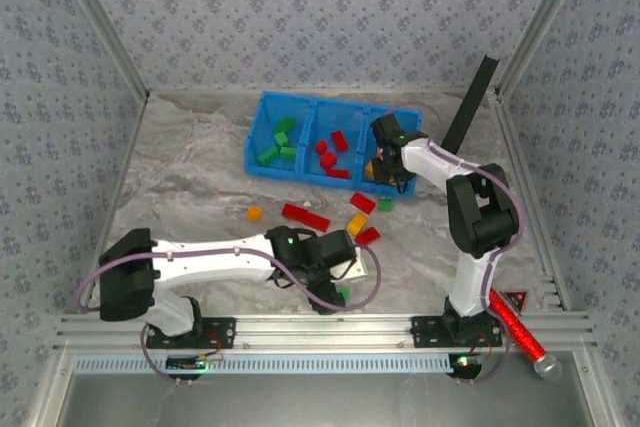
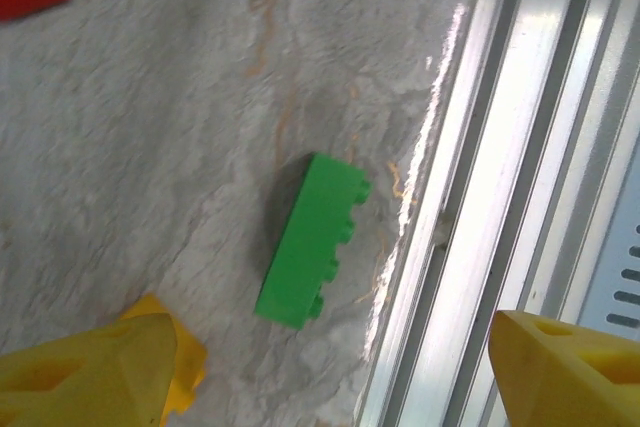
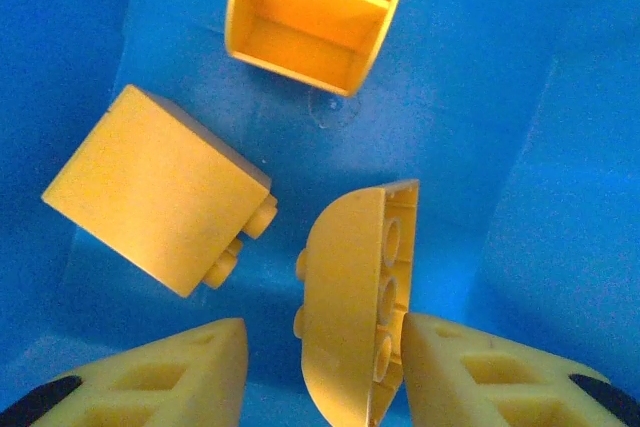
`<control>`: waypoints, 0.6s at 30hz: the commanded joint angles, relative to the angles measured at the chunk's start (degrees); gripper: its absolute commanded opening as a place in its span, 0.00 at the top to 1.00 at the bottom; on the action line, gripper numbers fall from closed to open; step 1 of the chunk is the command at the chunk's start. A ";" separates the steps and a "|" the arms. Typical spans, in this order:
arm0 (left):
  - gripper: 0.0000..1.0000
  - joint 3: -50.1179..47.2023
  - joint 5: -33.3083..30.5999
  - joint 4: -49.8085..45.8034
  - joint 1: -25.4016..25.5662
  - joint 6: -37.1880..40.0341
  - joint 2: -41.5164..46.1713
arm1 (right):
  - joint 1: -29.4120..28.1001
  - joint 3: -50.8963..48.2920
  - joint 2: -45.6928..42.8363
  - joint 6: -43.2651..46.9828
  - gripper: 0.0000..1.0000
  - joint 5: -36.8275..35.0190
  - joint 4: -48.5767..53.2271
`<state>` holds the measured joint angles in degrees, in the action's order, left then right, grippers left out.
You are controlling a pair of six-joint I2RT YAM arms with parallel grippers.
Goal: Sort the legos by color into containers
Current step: Place the lego in the container.
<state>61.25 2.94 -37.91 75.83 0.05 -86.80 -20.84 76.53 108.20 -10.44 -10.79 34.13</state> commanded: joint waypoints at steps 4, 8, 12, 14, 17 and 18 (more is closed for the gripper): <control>0.19 -0.62 0.36 3.30 1.23 5.37 -5.10 | 2.84 -1.30 -3.36 0.95 0.53 -3.65 4.81; 0.20 -1.03 -2.02 3.71 1.49 5.94 -8.16 | 3.20 -1.11 -5.54 1.50 0.51 -1.88 3.35; 0.23 -2.42 -3.85 5.95 1.45 5.67 -9.93 | 2.14 0.13 -8.68 2.06 0.47 0.82 3.11; 0.27 -2.72 -4.59 6.96 1.48 5.28 -10.77 | 1.52 1.07 -10.35 2.35 0.44 1.12 4.01; 0.35 -2.47 -4.78 7.82 1.49 4.64 -12.55 | 1.07 2.16 -13.01 2.35 0.40 1.66 5.89; 0.40 -2.37 -4.79 8.06 1.46 4.39 -13.21 | 1.05 2.25 -14.25 2.14 0.39 2.01 6.40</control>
<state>58.78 -0.91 -31.64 76.95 4.40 -98.54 -19.46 76.64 97.67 -8.91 -10.20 37.19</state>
